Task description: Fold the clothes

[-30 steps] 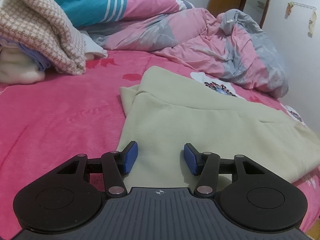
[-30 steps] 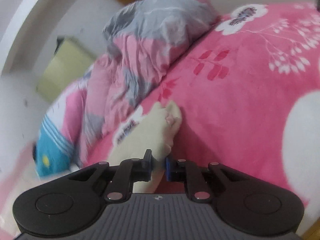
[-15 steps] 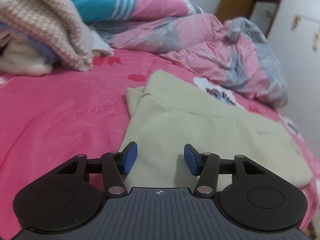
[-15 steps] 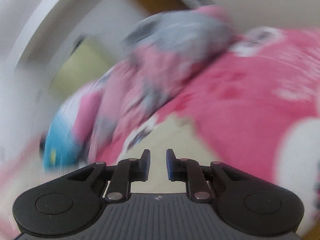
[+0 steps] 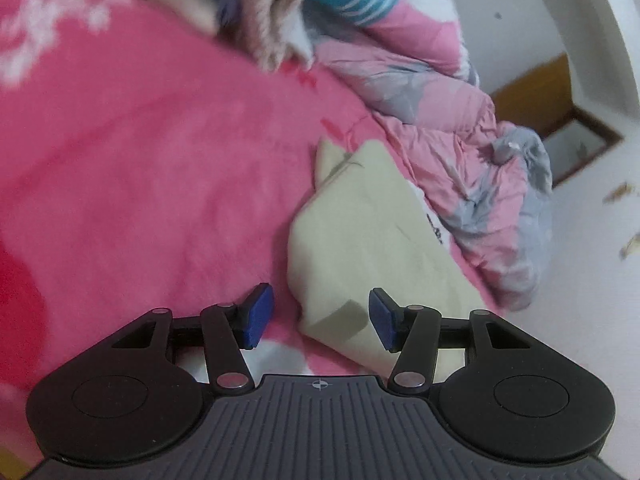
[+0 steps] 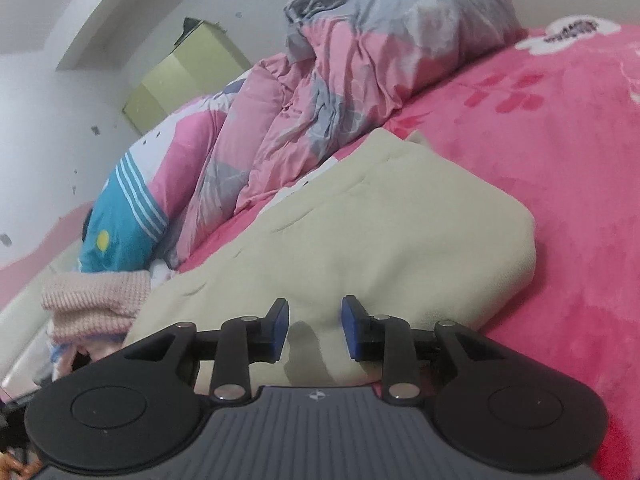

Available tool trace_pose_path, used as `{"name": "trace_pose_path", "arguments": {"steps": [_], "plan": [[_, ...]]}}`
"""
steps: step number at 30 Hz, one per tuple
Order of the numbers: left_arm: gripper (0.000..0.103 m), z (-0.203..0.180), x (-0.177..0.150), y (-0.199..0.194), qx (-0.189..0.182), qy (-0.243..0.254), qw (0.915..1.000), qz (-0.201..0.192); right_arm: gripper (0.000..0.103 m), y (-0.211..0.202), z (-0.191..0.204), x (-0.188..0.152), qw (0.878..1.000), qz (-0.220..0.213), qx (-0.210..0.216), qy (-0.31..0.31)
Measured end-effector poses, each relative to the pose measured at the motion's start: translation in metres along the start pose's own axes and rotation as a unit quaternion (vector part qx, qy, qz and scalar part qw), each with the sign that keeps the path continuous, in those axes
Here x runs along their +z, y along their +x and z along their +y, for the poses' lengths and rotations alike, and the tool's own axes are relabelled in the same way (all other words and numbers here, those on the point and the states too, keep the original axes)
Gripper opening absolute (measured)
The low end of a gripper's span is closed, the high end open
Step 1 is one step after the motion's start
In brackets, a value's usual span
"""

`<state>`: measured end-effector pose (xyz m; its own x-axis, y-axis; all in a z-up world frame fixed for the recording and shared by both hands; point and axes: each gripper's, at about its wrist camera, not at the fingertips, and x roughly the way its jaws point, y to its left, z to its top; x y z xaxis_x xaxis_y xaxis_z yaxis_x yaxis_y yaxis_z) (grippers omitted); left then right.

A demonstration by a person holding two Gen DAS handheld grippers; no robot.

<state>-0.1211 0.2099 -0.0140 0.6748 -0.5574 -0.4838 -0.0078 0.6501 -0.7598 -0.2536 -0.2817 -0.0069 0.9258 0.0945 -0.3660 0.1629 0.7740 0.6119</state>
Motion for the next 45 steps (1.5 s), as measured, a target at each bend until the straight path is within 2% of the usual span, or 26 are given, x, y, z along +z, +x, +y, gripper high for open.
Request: {"name": "trace_pose_path", "arguments": {"steps": [3, 5, 7, 10, 12, 15, 19, 22, 24, 32, 35, 37, 39, 41, 43, 44, 45], "plan": [[0.053, -0.001, 0.002, 0.006, 0.001, -0.029, 0.9996, -0.007, 0.03, -0.003, -0.006, -0.001, 1.0, -0.003, 0.001, 0.007], [0.052, -0.005, 0.002, 0.009, 0.006, -0.027, 0.9996, -0.011, 0.031, -0.004, -0.008, -0.001, 1.0, -0.006, 0.004, 0.01], [0.044, -0.011, 0.0, 0.01, 0.018, -0.008, 0.9996, -0.018, 0.031, -0.004, -0.009, -0.001, 1.0, -0.006, 0.007, 0.015], [0.042, -0.016, -0.004, 0.007, 0.038, 0.009, 0.9991, -0.019, 0.031, -0.004, -0.011, 0.001, 1.0, -0.004, 0.012, 0.023], [0.046, -0.014, -0.005, -0.003, 0.046, -0.017, 0.9987, -0.013, 0.031, -0.005, -0.012, 0.002, 1.0, -0.001, 0.015, 0.028], [0.062, -0.015, -0.008, -0.028, 0.047, -0.039, 0.9977, -0.028, 0.031, -0.005, -0.013, 0.002, 0.999, 0.0, 0.017, 0.03], [0.077, -0.018, -0.021, -0.036, -0.017, -0.038, 0.9987, -0.031, 0.031, -0.004, -0.013, 0.001, 0.999, -0.001, 0.016, 0.029], [0.077, -0.026, -0.031, -0.012, -0.041, -0.045, 0.9982, -0.002, 0.031, -0.004, -0.012, 0.002, 0.999, 0.002, 0.015, 0.029], [0.077, -0.027, -0.034, 0.005, -0.038, -0.058, 0.9976, 0.008, 0.031, -0.003, -0.013, 0.004, 0.999, 0.007, 0.013, 0.038], [0.076, -0.02, -0.028, 0.021, -0.02, -0.12, 0.991, -0.055, 0.031, -0.002, -0.009, 0.006, 0.998, 0.016, -0.002, 0.055], [0.066, -0.025, -0.033, 0.02, 0.003, -0.104, 0.9911, -0.084, 0.031, -0.002, -0.007, 0.006, 0.998, 0.015, -0.007, 0.053], [0.034, -0.029, -0.033, 0.018, 0.024, -0.08, 0.9913, -0.102, 0.031, -0.002, -0.006, 0.006, 0.999, 0.016, -0.009, 0.05], [0.022, -0.032, -0.031, 0.011, 0.011, -0.05, 0.9915, -0.119, 0.031, -0.001, -0.006, 0.006, 0.999, 0.018, -0.011, 0.047], [0.019, -0.042, -0.032, 0.002, 0.004, 0.021, 0.9903, -0.137, 0.031, -0.001, -0.004, 0.007, 0.999, 0.021, -0.013, 0.039], [0.02, -0.053, -0.037, -0.001, 0.039, 0.11, 0.9824, -0.146, 0.031, 0.0, -0.003, 0.007, 0.999, 0.022, -0.015, 0.03], [0.02, -0.051, -0.038, 0.001, 0.053, 0.129, 0.9799, -0.143, 0.031, -0.001, -0.002, 0.006, 0.999, 0.021, -0.016, 0.024], [0.021, -0.039, -0.037, 0.007, 0.061, 0.111, 0.9834, -0.13, 0.031, -0.001, 0.0, 0.005, 1.0, 0.02, -0.017, 0.017]]}}
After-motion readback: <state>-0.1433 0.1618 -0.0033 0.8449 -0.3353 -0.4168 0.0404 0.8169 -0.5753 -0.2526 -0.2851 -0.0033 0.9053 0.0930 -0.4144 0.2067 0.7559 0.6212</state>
